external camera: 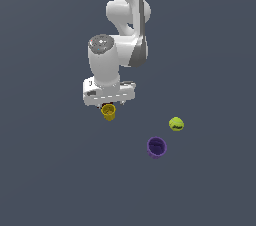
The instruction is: Pick up a designated object from a clutter of objects.
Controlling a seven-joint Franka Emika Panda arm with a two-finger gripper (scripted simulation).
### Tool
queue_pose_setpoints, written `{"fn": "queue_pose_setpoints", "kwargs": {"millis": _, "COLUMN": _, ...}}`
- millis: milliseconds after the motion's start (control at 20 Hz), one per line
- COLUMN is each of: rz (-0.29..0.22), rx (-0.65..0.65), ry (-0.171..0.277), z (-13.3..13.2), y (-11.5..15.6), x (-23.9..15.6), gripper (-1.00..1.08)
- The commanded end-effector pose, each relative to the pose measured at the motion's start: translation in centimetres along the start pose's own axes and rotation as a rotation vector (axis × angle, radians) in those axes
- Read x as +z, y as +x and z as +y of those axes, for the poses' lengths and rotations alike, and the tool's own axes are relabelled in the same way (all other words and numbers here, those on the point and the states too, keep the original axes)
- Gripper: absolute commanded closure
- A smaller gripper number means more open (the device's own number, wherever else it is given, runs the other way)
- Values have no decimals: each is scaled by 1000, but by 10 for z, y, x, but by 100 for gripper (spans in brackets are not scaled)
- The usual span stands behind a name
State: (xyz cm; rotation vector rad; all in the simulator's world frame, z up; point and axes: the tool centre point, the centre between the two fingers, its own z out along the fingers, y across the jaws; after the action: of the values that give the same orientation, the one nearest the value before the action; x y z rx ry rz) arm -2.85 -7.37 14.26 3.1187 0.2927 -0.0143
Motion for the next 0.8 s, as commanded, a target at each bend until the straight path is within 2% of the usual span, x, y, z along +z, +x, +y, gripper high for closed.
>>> {"fn": "queue_pose_setpoints", "kwargs": {"millis": 0, "rz": 4, "rx": -23, "ry": 2, "z": 6, "y": -8, "x": 16, "gripper": -92}}
{"fn": "queue_pose_setpoints", "kwargs": {"millis": 350, "rz": 9, "rx": -61, "ry": 7, "z": 16, "y": -23, "x": 41, "gripper": -92}}
{"fn": "queue_pose_setpoints", "kwargs": {"millis": 750, "rz": 9, "rx": -66, "ry": 8, "z": 18, "y": -26, "x": 47, "gripper": -92}}
